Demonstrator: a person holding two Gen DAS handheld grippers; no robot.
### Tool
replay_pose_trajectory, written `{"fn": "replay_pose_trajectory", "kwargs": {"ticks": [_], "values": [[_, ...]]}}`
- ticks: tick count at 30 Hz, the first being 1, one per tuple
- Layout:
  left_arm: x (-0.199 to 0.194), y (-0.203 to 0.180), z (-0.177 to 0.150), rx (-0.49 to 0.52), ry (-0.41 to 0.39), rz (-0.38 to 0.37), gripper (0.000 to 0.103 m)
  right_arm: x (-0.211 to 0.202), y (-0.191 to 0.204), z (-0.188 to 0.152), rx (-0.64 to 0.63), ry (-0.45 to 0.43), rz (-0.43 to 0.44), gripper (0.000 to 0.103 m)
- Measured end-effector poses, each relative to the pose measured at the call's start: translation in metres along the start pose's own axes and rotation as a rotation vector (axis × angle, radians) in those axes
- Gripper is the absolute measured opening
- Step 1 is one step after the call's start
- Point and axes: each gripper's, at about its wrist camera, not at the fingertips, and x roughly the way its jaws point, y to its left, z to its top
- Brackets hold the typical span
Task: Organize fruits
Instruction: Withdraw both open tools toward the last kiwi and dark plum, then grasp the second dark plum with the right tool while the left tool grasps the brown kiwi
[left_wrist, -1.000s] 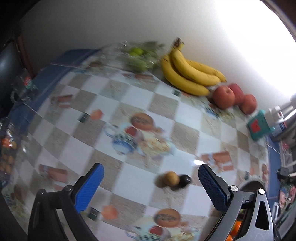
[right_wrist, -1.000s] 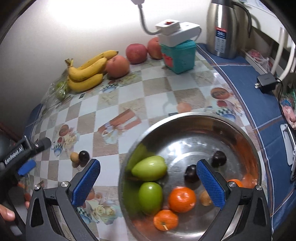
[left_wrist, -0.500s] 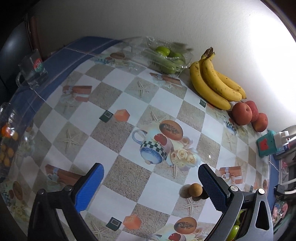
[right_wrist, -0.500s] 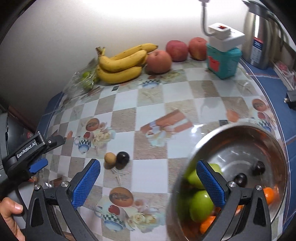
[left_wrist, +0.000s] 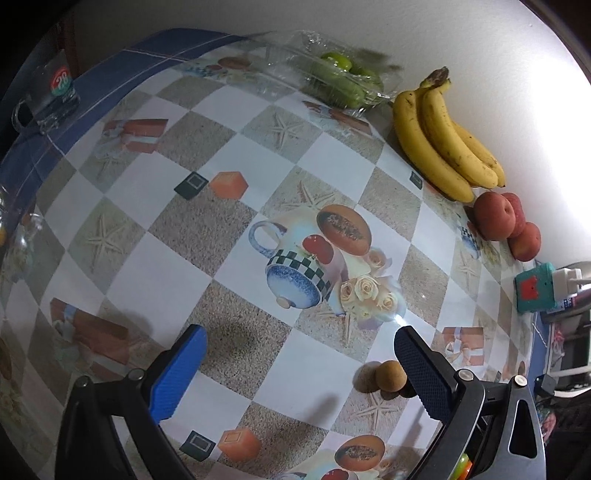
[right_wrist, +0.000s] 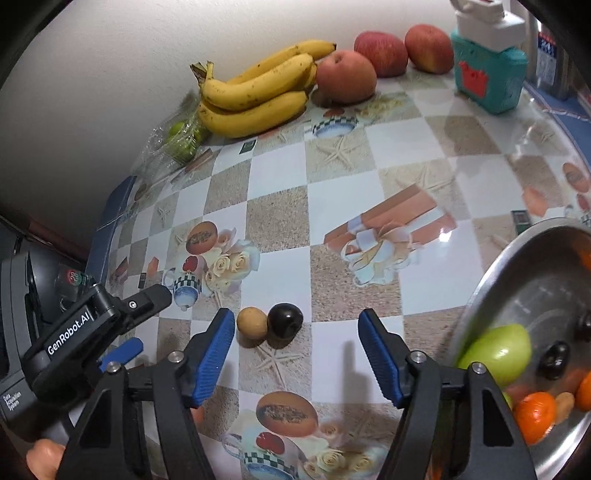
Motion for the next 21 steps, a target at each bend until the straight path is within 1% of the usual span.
{"fn": "replay_pose_trajectory", "kwargs": {"ticks": [4, 6, 7, 8, 10, 13, 15, 16, 21], "values": [[0.003, 0.000, 0.000, -0.003, 0.007, 0.002, 0.102, 0.010, 0.002, 0.001, 0.006, 0.016, 0.001, 0.062], [0.005, -0.001, -0.001, -0.005, 0.011, 0.003, 0.102, 0.015, 0.002, 0.002, 0.012, 0.027, 0.006, 0.056], [0.006, -0.002, 0.000, -0.005, 0.013, 0.004, 0.102, 0.018, 0.003, 0.003, 0.014, 0.031, 0.008, 0.050], [0.007, -0.002, -0.001, -0.004, 0.014, 0.006, 0.102, 0.020, 0.003, 0.003, 0.016, 0.034, 0.011, 0.047], [0.007, -0.002, 0.000, -0.003, 0.014, 0.007, 0.102, 0.023, 0.002, 0.003, 0.022, 0.037, 0.020, 0.044], [0.008, -0.003, 0.000, 0.000, 0.015, 0.004, 0.102, 0.024, 0.000, 0.003, 0.026, 0.038, 0.023, 0.036], [0.008, -0.003, 0.000, 0.003, 0.018, 0.001, 0.102, 0.026, -0.001, 0.002, 0.037, 0.043, 0.030, 0.034], [0.008, -0.003, 0.000, 0.004, 0.019, 0.002, 0.102, 0.027, -0.002, 0.002, 0.041, 0.045, 0.033, 0.031], [0.009, -0.003, 0.000, 0.001, 0.022, 0.003, 0.102, 0.031, -0.005, 0.000, 0.054, 0.053, 0.052, 0.030]]}}
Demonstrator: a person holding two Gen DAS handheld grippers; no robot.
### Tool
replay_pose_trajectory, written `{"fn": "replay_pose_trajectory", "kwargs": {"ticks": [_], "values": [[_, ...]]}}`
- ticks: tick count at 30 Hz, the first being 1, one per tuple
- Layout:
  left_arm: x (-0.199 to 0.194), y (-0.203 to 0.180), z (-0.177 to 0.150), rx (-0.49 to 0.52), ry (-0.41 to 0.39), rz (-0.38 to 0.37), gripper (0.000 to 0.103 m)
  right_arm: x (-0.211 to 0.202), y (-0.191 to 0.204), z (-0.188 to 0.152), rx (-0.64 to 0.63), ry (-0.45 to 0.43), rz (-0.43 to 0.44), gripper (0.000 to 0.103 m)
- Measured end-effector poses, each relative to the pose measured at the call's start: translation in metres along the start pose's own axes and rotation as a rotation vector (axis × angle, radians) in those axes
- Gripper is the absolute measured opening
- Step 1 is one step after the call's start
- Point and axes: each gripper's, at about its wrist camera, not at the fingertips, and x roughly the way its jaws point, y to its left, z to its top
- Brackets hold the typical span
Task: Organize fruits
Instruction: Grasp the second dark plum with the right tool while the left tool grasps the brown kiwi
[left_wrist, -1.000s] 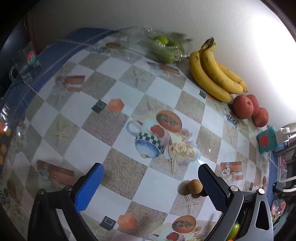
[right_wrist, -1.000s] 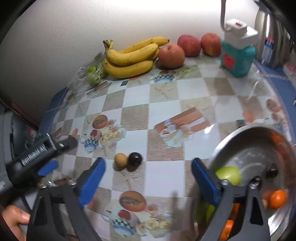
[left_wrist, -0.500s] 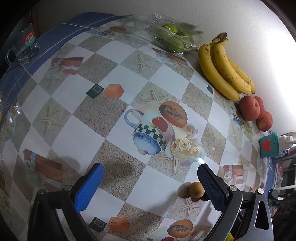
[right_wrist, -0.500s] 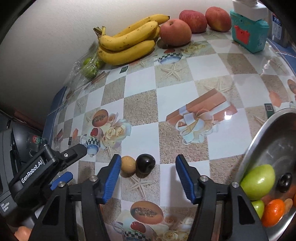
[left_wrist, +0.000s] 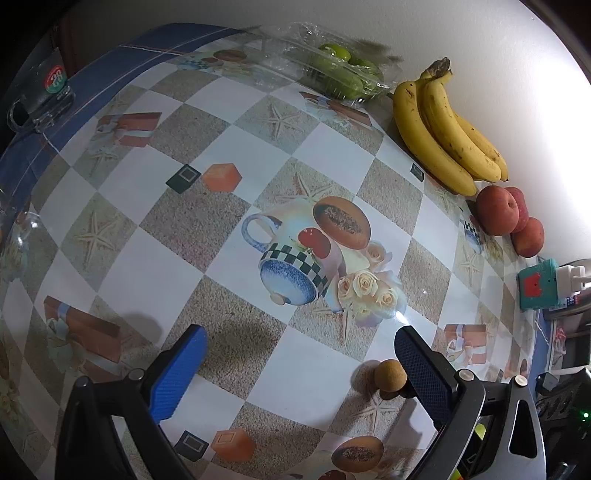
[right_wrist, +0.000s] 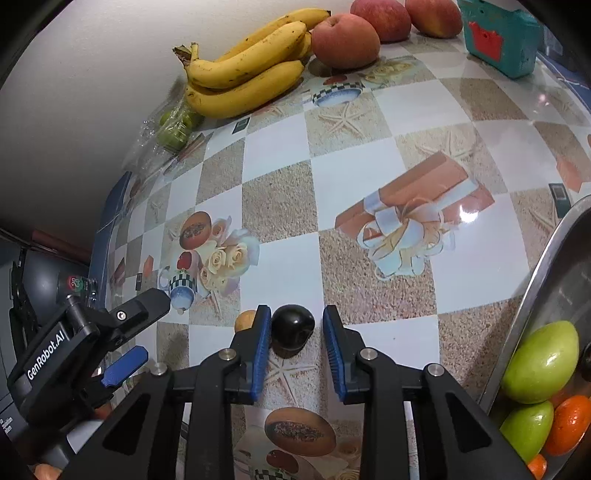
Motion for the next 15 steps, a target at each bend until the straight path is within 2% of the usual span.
{"fn": "replay_pose_trajectory", "kwargs": {"ticks": [3, 15], "values": [[0.0001, -0.0001, 0.0000, -0.001, 0.001, 0.000, 0.103, 0.0010, 0.0003, -0.0006, 0.003, 0.003, 0.010, 0.026], [-0.0003, -0.0017, -0.0005, 0.005, 0.009, -0.008, 0.103, -0.0011, -0.0042, -0.0013, 0.031, 0.005, 0.036, 0.025]]}}
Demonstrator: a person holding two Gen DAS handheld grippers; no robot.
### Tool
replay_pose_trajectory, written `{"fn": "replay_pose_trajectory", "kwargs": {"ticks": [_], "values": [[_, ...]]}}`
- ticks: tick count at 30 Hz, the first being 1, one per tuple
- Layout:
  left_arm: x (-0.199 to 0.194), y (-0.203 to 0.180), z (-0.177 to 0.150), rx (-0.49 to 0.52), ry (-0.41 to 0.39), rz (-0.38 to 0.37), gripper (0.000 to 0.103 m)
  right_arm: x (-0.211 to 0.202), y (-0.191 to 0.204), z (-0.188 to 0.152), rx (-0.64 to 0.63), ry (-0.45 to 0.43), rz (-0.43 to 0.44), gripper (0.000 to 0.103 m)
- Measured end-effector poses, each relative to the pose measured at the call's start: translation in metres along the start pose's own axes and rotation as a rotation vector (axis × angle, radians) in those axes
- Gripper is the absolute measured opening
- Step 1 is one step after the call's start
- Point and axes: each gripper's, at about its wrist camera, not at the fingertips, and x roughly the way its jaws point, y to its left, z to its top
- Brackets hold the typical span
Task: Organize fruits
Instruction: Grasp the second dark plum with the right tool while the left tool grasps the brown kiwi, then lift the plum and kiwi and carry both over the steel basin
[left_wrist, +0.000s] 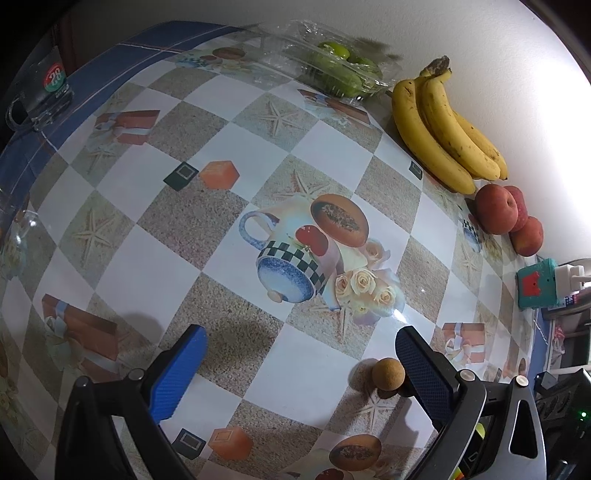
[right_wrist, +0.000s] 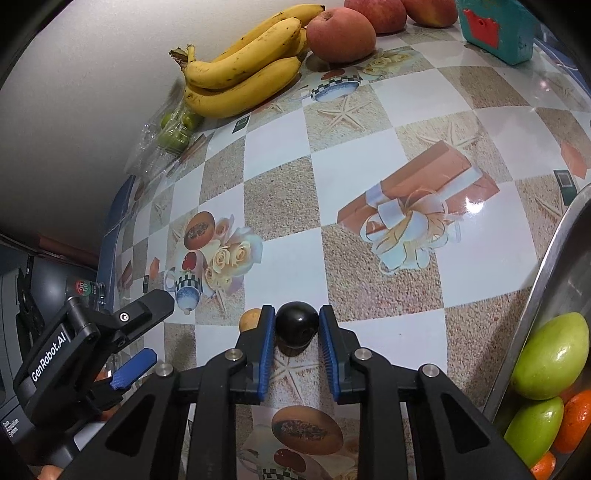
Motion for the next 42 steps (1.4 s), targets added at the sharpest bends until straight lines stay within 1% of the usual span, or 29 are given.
{"fn": "replay_pose_trajectory", "kwargs": {"ticks": [5, 9, 11, 13, 14, 15, 17, 19, 21, 22, 23, 24, 28, 30, 33, 40, 42], "values": [[0.001, -0.004, -0.001, 0.007, 0.011, -0.019, 0.103, -0.009, -0.004, 0.002, 0.020, -0.016, 0.012, 0.025], [0.004, -0.008, -0.003, 0.019, 0.034, -0.063, 0.102, -0.021, -0.012, 0.003, 0.048, -0.030, 0.015, 0.025], [0.007, -0.015, -0.005, 0.044, 0.048, -0.078, 0.100, -0.029, -0.017, 0.004, 0.059, -0.047, 0.008, 0.025], [0.008, -0.024, -0.009, 0.094, 0.048, -0.079, 0.095, -0.038, -0.023, 0.006, 0.073, -0.066, 0.012, 0.025], [0.008, -0.031, -0.011, 0.130, 0.043, -0.079, 0.089, -0.043, -0.026, 0.007, 0.082, -0.080, 0.018, 0.025], [0.009, -0.036, -0.012, 0.155, 0.041, -0.079, 0.086, -0.049, -0.030, 0.008, 0.090, -0.095, 0.020, 0.025], [0.010, -0.046, -0.016, 0.195, 0.048, -0.093, 0.084, -0.057, -0.034, 0.009, 0.099, -0.117, 0.019, 0.025], [0.011, -0.052, -0.020, 0.221, 0.054, -0.097, 0.076, -0.063, -0.039, 0.011, 0.114, -0.132, 0.027, 0.025], [0.014, -0.059, -0.024, 0.256, 0.056, -0.078, 0.063, -0.067, -0.044, 0.012, 0.132, -0.141, 0.038, 0.025], [0.015, -0.061, -0.025, 0.268, 0.060, -0.073, 0.058, -0.069, -0.045, 0.012, 0.138, -0.144, 0.040, 0.025], [0.017, -0.064, -0.027, 0.276, 0.065, -0.069, 0.051, -0.070, -0.046, 0.013, 0.141, -0.146, 0.042, 0.025], [0.018, -0.066, -0.029, 0.284, 0.069, -0.067, 0.048, -0.071, -0.047, 0.013, 0.145, -0.147, 0.044, 0.025], [0.024, -0.072, -0.033, 0.313, 0.082, -0.063, 0.044, -0.073, -0.049, 0.012, 0.148, -0.147, 0.051, 0.025], [0.027, -0.075, -0.035, 0.323, 0.085, -0.059, 0.036, -0.073, -0.048, 0.012, 0.148, -0.148, 0.053, 0.025], [0.025, -0.077, -0.036, 0.327, 0.076, -0.060, 0.029, -0.073, -0.048, 0.012, 0.144, -0.146, 0.054, 0.025], [0.013, -0.080, -0.034, 0.319, 0.060, -0.101, 0.028, -0.074, -0.048, 0.011, 0.146, -0.146, 0.062, 0.025], [0.005, -0.084, -0.033, 0.321, 0.047, -0.127, 0.028, -0.079, -0.050, 0.011, 0.153, -0.154, 0.067, 0.025]]}}
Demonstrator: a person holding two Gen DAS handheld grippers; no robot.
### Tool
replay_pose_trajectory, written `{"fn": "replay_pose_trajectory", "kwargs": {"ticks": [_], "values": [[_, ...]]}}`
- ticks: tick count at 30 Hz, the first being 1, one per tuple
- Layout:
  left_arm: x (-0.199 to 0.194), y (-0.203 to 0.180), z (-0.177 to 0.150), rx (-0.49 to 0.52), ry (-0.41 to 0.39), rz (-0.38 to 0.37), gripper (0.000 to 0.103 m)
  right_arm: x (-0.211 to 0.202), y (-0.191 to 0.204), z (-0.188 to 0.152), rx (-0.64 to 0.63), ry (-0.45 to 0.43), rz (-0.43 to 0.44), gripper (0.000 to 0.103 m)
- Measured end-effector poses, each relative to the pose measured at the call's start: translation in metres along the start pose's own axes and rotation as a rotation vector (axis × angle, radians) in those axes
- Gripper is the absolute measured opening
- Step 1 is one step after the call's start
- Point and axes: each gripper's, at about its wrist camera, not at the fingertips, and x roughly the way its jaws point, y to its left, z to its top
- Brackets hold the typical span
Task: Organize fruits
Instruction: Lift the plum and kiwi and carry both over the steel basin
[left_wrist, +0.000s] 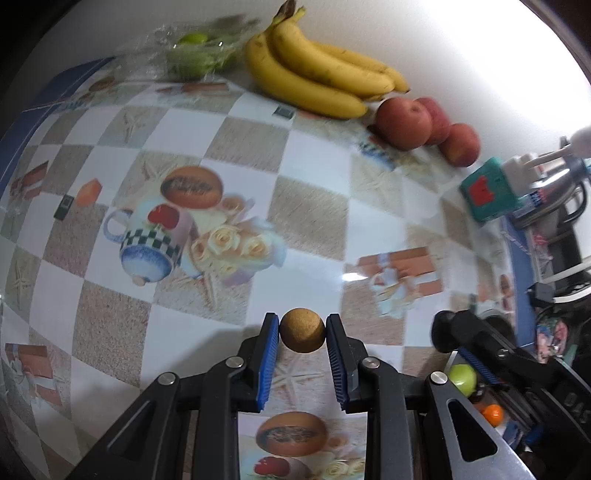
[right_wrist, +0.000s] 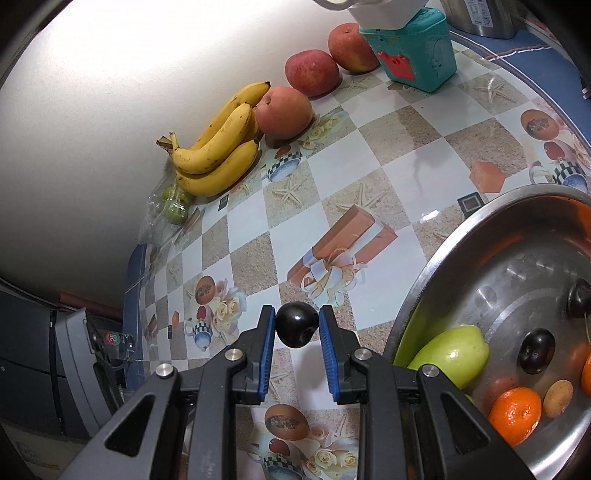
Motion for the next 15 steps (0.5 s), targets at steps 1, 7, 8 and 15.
{"fn": "replay_pose_trajectory", "kwargs": {"ticks": [1, 7, 8, 15], "values": [[-0.006, -0.003, 0.000, 0.008, -0.010, -0.013, 0.028, -0.002, -0.001, 0.000, 0.003, -0.003, 0.002, 0.025], [-0.023, -0.033, -0.007, 0.087, -0.020, -0.083, 0.028, -0.032, -0.019, 0.004, 0.047, -0.060, -0.041, 0.025], [-0.025, -0.043, -0.010, 0.113, -0.016, -0.095, 0.028, -0.036, -0.023, 0.004, 0.057, -0.069, -0.047, 0.025], [-0.022, -0.103, -0.033, 0.298, 0.011, -0.123, 0.028, -0.073, -0.065, 0.004, 0.157, -0.148, -0.106, 0.025]]}}
